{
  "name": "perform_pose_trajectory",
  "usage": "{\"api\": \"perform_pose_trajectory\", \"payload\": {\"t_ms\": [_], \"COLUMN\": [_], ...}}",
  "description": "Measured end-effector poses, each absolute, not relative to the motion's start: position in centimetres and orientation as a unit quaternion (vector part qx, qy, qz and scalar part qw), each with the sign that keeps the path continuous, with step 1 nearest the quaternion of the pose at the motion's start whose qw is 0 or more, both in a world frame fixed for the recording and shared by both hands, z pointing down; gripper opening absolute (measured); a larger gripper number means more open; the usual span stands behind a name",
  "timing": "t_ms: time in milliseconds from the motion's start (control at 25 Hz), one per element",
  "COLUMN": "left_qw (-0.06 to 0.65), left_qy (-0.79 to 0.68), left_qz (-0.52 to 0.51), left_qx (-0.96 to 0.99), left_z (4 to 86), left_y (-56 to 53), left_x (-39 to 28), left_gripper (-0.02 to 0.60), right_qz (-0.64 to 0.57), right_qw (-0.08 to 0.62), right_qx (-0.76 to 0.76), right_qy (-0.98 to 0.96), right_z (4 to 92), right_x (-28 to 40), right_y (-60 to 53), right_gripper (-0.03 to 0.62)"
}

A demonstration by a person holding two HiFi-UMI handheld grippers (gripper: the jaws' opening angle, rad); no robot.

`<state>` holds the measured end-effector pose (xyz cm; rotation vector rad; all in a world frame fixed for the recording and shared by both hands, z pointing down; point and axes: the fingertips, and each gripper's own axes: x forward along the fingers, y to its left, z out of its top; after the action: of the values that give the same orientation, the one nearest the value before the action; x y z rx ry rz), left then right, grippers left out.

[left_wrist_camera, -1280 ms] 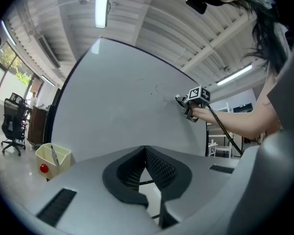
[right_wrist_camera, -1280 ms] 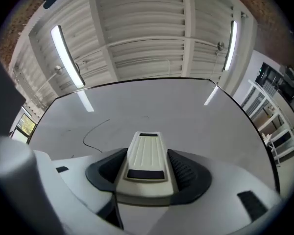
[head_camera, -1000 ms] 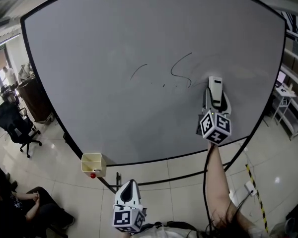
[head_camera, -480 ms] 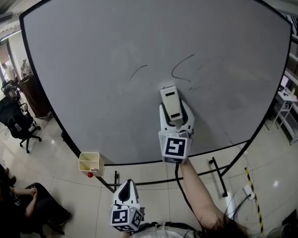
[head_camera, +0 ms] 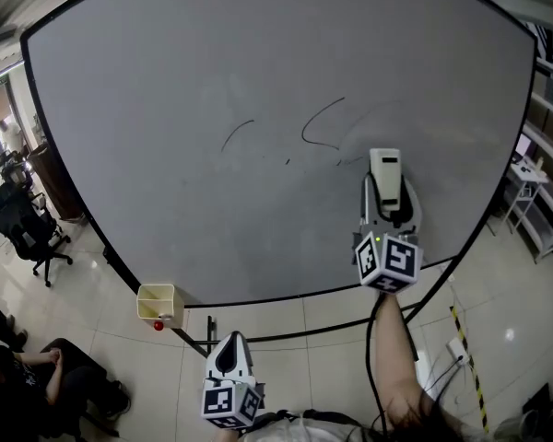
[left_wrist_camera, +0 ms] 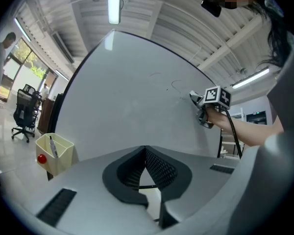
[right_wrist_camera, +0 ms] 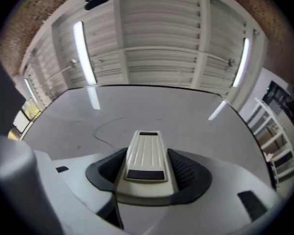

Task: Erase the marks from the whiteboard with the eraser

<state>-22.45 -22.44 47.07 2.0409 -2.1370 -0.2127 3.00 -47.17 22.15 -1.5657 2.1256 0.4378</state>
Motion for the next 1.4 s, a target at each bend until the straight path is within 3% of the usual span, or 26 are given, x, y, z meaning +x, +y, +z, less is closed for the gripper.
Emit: {"api": "perform_pose_trajectory", "payload": {"t_ms": [120,400,680,840,960,1080,1200,1400], "left_qw": [0.096,0.090,0.099,0.098,0.097,0.101,0.108,0.109], "left_qy": [-0.718,-0.723,-0.735,-0.737,-0.740,-0.742,-0.741,-0.728], "left_qz": [-0.072,-0.072,-0.078,-0.079,-0.084,-0.085,-0.083,-0.071], "left_qx": [0.686,0.681,0.666,0.664,0.661,0.657,0.657,0.673], "left_z": [47.3,47.0,47.3,47.2,47.0,47.2,47.7,48.0], "left_y": [-22.6,-22.4,-21.9,-21.8,-21.7,-21.6,-21.8,-22.2], "left_x": [-22.4,-22.6,-23.6,-23.7,-24.0,-24.4,-24.2,-22.4], "left_gripper": [-0.017,-0.017,-0.017,-0.017,-0.017,-0.017,-0.017,-0.017], "right_qz": [0.112,0.130,0.187,0.243,0.243,0.228,0.192,0.176], "right_qw": [0.226,0.210,0.178,0.096,0.085,0.124,0.171,0.110], "right_qx": [-0.611,-0.626,-0.536,-0.448,-0.412,-0.408,-0.424,-0.470], "right_qy": [0.751,0.739,0.804,0.855,0.874,0.875,0.868,0.858], "right_z": [23.4,24.8,24.7,27.6,28.5,26.9,24.8,28.3], "right_x": [8.5,4.5,-9.0,-18.8,-21.9,-19.6,-12.9,-1.5], "right_y": [-50.2,-49.8,-45.2,-41.9,-40.8,-40.3,-39.9,-39.0], "right_gripper": [0.273,0.278,0.278,0.278,0.278,0.276,0.278,0.279]}}
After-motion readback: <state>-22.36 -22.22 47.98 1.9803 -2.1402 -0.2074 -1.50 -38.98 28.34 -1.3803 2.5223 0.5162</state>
